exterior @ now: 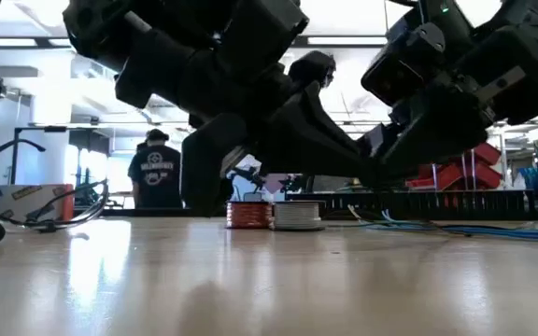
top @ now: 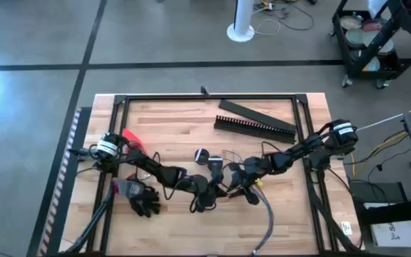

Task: Ziptie cables
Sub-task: Wrap the black zip tie on the cables

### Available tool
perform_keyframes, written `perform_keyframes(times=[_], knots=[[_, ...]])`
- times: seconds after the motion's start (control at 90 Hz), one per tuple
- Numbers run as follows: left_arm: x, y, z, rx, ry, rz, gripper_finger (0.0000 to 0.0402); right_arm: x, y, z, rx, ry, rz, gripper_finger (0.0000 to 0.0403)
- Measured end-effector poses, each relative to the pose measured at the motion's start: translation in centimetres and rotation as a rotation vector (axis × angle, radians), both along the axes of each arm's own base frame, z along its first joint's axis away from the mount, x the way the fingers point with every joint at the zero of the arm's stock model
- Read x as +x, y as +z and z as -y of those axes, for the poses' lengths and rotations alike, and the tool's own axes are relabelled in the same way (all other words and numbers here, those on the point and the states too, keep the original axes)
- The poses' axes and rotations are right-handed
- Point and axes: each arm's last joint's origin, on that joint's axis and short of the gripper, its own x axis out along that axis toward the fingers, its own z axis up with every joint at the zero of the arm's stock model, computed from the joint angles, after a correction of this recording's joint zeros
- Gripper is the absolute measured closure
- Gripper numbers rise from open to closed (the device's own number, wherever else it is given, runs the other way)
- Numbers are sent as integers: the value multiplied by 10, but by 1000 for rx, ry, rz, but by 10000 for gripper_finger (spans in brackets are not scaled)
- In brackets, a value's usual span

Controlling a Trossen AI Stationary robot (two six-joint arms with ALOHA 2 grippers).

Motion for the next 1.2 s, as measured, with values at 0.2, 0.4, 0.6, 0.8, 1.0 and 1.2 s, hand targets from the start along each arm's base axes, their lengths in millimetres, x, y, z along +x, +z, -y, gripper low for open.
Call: perform_keyframes(times=[0.2, 0.4, 0.6, 0.8, 1.0, 1.2], knots=[[1, 2, 1, 25, -29, 12, 400, 3, -7, -1, -16, 10, -18, 306], [4, 5, 2, 37, -36, -3, 400, 11, -3, -3, -1, 25, 2, 310], [5, 5, 2, 48, -38, -45, 400, 12, -2, -3, 3, 31, 2, 332], [5, 5, 2, 48, -37, -45, 400, 10, -5, -3, -3, 32, -28, 362], [5, 5, 2, 48, -37, -46, 400, 10, -6, -3, -9, 38, -34, 398], [5, 5, 2, 27, -26, -45, 389, 10, -6, -3, -9, 38, -34, 398]])
